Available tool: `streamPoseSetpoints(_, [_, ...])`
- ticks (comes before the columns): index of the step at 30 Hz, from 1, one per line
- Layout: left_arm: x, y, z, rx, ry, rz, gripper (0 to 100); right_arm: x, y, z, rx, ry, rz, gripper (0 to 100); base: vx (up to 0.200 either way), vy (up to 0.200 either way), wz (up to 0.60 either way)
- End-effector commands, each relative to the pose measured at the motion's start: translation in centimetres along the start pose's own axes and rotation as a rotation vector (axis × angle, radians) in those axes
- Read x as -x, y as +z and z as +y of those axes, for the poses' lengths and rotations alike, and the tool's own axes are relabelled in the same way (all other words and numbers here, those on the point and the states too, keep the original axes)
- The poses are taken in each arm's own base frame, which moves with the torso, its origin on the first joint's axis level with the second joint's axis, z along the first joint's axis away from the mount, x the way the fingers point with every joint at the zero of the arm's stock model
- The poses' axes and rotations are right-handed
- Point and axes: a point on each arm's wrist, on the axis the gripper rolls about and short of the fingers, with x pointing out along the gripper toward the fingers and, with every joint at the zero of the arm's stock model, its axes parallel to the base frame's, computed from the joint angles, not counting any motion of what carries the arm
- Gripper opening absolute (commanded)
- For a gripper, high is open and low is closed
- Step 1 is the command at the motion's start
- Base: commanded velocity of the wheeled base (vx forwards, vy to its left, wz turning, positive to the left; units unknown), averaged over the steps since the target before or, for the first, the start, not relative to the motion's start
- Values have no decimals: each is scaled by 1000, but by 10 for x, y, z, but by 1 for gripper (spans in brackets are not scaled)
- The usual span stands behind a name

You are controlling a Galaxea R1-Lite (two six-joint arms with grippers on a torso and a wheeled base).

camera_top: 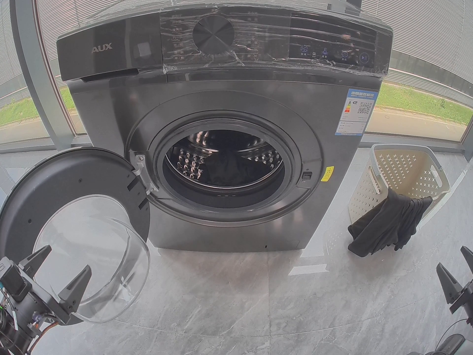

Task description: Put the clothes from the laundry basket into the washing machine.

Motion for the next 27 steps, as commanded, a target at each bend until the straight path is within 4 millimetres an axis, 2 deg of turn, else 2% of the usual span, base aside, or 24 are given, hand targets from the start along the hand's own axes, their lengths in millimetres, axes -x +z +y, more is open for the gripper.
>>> streamPoseSetpoints(1, [36, -10, 13, 49, 80, -87, 100, 28, -13, -2, -1, -77, -109, 100, 0, 0, 0])
streamPoseSetpoints(8, [52, -27, 17, 58, 160, -43, 100, 36, -22, -2, 9, -146, -123, 100, 0, 0, 0])
streamPoseSetpoints(13, [64, -39, 18, 59, 233, -36, 100, 50, -47, 0, 8, -135, -67, 100, 0, 0, 0])
streamPoseSetpoints(18, [68, -44, 18, 50, 257, -30, 100, 50, -48, 0, 11, -150, -65, 100, 0, 0, 0])
streamPoseSetpoints(22, [76, -54, 16, 16, 345, -29, 100, 50, -52, -1, 23, -179, -19, 100, 0, 0, 0])
streamPoseSetpoints(25, [80, -60, 14, -2, 333, -24, 100, 50, -53, -1, 35, -173, -16, 100, 0, 0, 0])
streamPoseSetpoints(27, [85, -61, 12, -3, 298, -80, 100, 50, -53, 0, 36, -170, -14, 100, 0, 0, 0])
